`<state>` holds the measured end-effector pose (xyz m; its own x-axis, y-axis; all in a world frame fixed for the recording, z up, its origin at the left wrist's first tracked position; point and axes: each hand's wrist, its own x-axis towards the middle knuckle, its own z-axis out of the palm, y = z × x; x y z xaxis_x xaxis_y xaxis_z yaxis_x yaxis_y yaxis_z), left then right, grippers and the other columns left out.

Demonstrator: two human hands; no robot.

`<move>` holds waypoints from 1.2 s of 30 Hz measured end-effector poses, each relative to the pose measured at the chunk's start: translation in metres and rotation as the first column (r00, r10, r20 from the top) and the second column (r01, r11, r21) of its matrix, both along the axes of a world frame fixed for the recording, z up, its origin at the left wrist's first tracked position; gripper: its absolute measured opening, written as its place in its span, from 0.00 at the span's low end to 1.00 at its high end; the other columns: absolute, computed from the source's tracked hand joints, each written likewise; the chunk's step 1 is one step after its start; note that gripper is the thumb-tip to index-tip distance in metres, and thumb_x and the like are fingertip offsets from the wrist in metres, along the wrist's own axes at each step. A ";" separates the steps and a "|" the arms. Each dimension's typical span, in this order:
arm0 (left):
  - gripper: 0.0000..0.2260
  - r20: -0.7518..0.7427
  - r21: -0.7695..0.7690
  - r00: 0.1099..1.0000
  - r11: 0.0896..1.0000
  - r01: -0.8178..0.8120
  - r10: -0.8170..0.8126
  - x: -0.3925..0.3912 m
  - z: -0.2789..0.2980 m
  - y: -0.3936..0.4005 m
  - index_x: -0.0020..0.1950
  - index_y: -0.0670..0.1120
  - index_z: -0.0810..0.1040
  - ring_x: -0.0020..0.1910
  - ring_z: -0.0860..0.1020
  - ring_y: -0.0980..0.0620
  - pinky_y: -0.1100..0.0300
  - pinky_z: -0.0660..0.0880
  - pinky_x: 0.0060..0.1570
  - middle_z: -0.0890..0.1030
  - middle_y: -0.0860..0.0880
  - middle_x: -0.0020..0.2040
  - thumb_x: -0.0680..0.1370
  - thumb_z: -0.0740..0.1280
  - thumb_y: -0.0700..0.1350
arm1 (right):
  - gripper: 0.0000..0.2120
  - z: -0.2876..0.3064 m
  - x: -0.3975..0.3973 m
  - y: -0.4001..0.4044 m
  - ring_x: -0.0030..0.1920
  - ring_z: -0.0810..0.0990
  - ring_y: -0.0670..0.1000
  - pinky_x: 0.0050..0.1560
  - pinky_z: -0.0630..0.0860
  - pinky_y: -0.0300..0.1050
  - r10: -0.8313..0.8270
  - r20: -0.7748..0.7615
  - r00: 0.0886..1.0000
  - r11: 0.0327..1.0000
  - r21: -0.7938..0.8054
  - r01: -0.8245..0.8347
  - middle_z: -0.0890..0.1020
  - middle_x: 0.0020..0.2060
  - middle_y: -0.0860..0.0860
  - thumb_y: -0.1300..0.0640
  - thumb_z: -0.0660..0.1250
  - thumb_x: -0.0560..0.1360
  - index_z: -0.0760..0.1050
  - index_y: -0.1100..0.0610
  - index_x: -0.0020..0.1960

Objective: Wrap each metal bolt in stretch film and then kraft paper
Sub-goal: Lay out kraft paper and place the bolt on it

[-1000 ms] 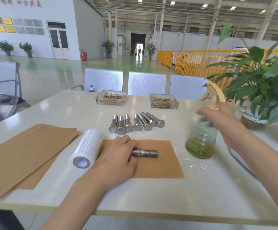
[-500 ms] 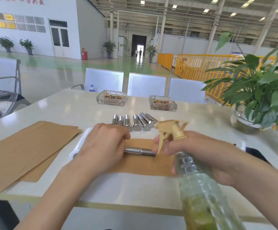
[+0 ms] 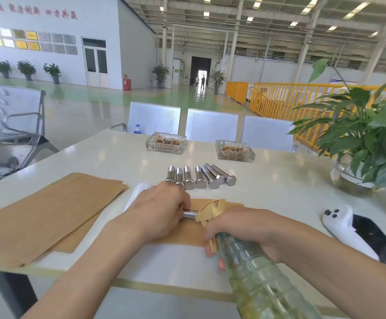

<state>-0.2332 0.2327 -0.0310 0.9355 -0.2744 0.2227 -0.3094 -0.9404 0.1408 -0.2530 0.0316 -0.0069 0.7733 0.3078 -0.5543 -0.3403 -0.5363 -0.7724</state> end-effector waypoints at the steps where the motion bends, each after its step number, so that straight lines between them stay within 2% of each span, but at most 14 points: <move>1: 0.11 -0.011 -0.016 1.000 1.000 0.006 -0.007 0.000 0.000 0.000 0.56 0.58 0.82 0.55 0.80 0.48 0.51 0.78 0.54 0.80 0.53 0.56 0.78 0.65 0.46 | 0.04 -0.001 0.002 0.000 0.27 0.83 0.56 0.26 0.77 0.41 -0.022 0.014 1.000 1.000 0.011 0.022 0.81 0.29 0.57 0.62 0.69 0.71 0.78 0.64 0.42; 6: 0.11 -0.025 -0.031 1.000 0.999 0.014 -0.015 0.000 -0.001 -0.001 0.56 0.57 0.82 0.55 0.79 0.47 0.51 0.77 0.54 0.78 0.51 0.57 0.79 0.64 0.44 | 0.19 0.003 0.012 -0.001 0.28 0.84 0.61 0.32 0.81 0.48 -0.086 0.030 0.996 0.996 -0.005 0.086 0.87 0.44 0.63 0.61 0.71 0.63 0.81 0.67 0.52; 7: 0.11 -0.026 -0.035 1.000 0.999 0.013 -0.014 0.000 -0.001 -0.001 0.57 0.56 0.82 0.55 0.79 0.47 0.51 0.77 0.55 0.78 0.51 0.57 0.79 0.64 0.44 | 0.19 0.005 0.012 -0.002 0.29 0.84 0.61 0.32 0.82 0.49 -0.084 0.036 0.996 0.996 -0.012 0.085 0.87 0.44 0.63 0.61 0.71 0.62 0.82 0.67 0.51; 10: 0.11 -0.024 -0.050 1.000 0.999 0.013 -0.015 0.001 -0.001 -0.002 0.56 0.56 0.82 0.55 0.79 0.47 0.52 0.77 0.55 0.78 0.51 0.57 0.79 0.64 0.43 | 0.11 0.008 0.008 -0.008 0.28 0.84 0.59 0.29 0.81 0.45 -0.073 0.066 0.995 0.997 -0.019 0.075 0.84 0.32 0.60 0.60 0.70 0.66 0.81 0.66 0.45; 12: 0.11 -0.017 -0.052 1.000 0.998 0.020 -0.021 0.001 -0.001 -0.002 0.56 0.56 0.82 0.55 0.78 0.48 0.52 0.77 0.55 0.78 0.51 0.56 0.79 0.64 0.43 | 0.09 0.009 0.002 -0.011 0.28 0.83 0.58 0.28 0.78 0.43 -0.066 0.082 0.994 0.998 -0.011 0.067 0.82 0.29 0.59 0.61 0.70 0.68 0.80 0.66 0.46; 16: 0.11 -0.001 -0.052 1.000 0.998 0.029 -0.029 0.001 -0.003 -0.002 0.55 0.56 0.83 0.55 0.78 0.49 0.52 0.77 0.54 0.79 0.52 0.57 0.79 0.65 0.44 | 0.16 0.004 -0.005 -0.013 0.28 0.83 0.59 0.28 0.79 0.44 -0.087 0.078 0.993 0.995 -0.038 0.091 0.86 0.38 0.60 0.64 0.72 0.71 0.79 0.69 0.57; 17: 0.11 0.002 -0.053 1.000 0.998 0.030 -0.029 0.001 -0.003 -0.001 0.55 0.56 0.83 0.55 0.78 0.50 0.53 0.77 0.54 0.79 0.52 0.56 0.79 0.65 0.44 | 0.15 0.004 -0.007 -0.015 0.28 0.83 0.59 0.29 0.79 0.44 -0.077 0.082 0.994 0.996 -0.044 0.081 0.86 0.40 0.60 0.64 0.71 0.71 0.79 0.69 0.56; 20: 0.11 0.010 -0.052 1.000 0.998 0.024 -0.024 0.001 -0.003 -0.001 0.55 0.57 0.82 0.55 0.79 0.50 0.53 0.77 0.54 0.79 0.53 0.56 0.78 0.65 0.44 | 0.15 0.001 -0.009 -0.021 0.29 0.83 0.59 0.29 0.78 0.44 -0.085 0.129 0.988 0.994 -0.051 0.092 0.82 0.32 0.59 0.63 0.70 0.67 0.76 0.65 0.53; 22: 0.11 0.024 -0.043 1.000 0.999 0.019 -0.018 0.001 -0.004 0.000 0.55 0.57 0.82 0.54 0.79 0.50 0.54 0.77 0.54 0.79 0.53 0.56 0.78 0.65 0.45 | 0.13 -0.006 -0.011 -0.020 0.30 0.84 0.58 0.31 0.81 0.47 -0.077 0.158 0.984 0.991 -0.095 0.093 0.80 0.32 0.59 0.62 0.72 0.66 0.76 0.63 0.50; 24: 0.11 0.038 -0.035 0.999 0.999 0.014 -0.013 0.002 -0.004 0.000 0.55 0.57 0.82 0.54 0.79 0.51 0.56 0.76 0.53 0.80 0.54 0.55 0.78 0.65 0.45 | 0.06 -0.013 -0.021 -0.019 0.32 0.83 0.54 0.45 0.84 0.55 0.019 0.180 0.984 0.990 -0.143 0.007 0.79 0.37 0.57 0.62 0.73 0.70 0.77 0.60 0.46; 28: 0.10 0.032 -0.058 0.999 0.998 0.016 -0.014 0.003 -0.005 -0.001 0.55 0.57 0.83 0.54 0.79 0.51 0.56 0.77 0.53 0.80 0.54 0.54 0.78 0.66 0.44 | 0.14 -0.024 -0.043 -0.024 0.34 0.85 0.61 0.43 0.82 0.53 -0.162 0.269 0.949 0.987 0.022 0.162 0.82 0.48 0.58 0.53 0.75 0.63 0.80 0.53 0.48; 32: 0.11 0.037 -0.057 0.999 0.998 0.007 -0.005 0.004 -0.005 -0.002 0.54 0.57 0.83 0.54 0.79 0.51 0.55 0.76 0.54 0.80 0.54 0.54 0.78 0.66 0.44 | 0.11 -0.028 -0.067 -0.015 0.40 0.86 0.60 0.47 0.82 0.56 -0.084 0.456 0.886 0.988 -0.074 0.132 0.79 0.36 0.49 0.48 0.67 0.64 0.76 0.51 0.44; 34: 0.10 0.037 -0.059 0.999 0.998 0.004 -0.002 0.005 -0.006 -0.002 0.53 0.58 0.83 0.54 0.79 0.50 0.56 0.76 0.53 0.80 0.54 0.54 0.78 0.66 0.44 | 0.11 -0.031 -0.068 -0.010 0.44 0.86 0.63 0.51 0.81 0.59 -0.073 0.456 0.887 0.991 -0.068 0.117 0.77 0.35 0.47 0.49 0.67 0.66 0.75 0.53 0.46; 36: 0.10 0.039 -0.055 0.999 0.998 -0.002 0.004 0.005 -0.006 -0.002 0.53 0.58 0.83 0.54 0.79 0.51 0.58 0.75 0.51 0.80 0.54 0.53 0.78 0.66 0.45 | 0.10 -0.029 -0.068 -0.006 0.44 0.85 0.64 0.50 0.81 0.58 -0.098 0.434 0.895 0.991 -0.037 0.126 0.75 0.34 0.47 0.51 0.67 0.67 0.73 0.55 0.44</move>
<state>-0.2280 0.2308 -0.0371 0.9266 -0.2583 0.2733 -0.3131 -0.9324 0.1804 -0.3210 0.0254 -0.0364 0.9679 0.1808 -0.1745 -0.0426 -0.5662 -0.8232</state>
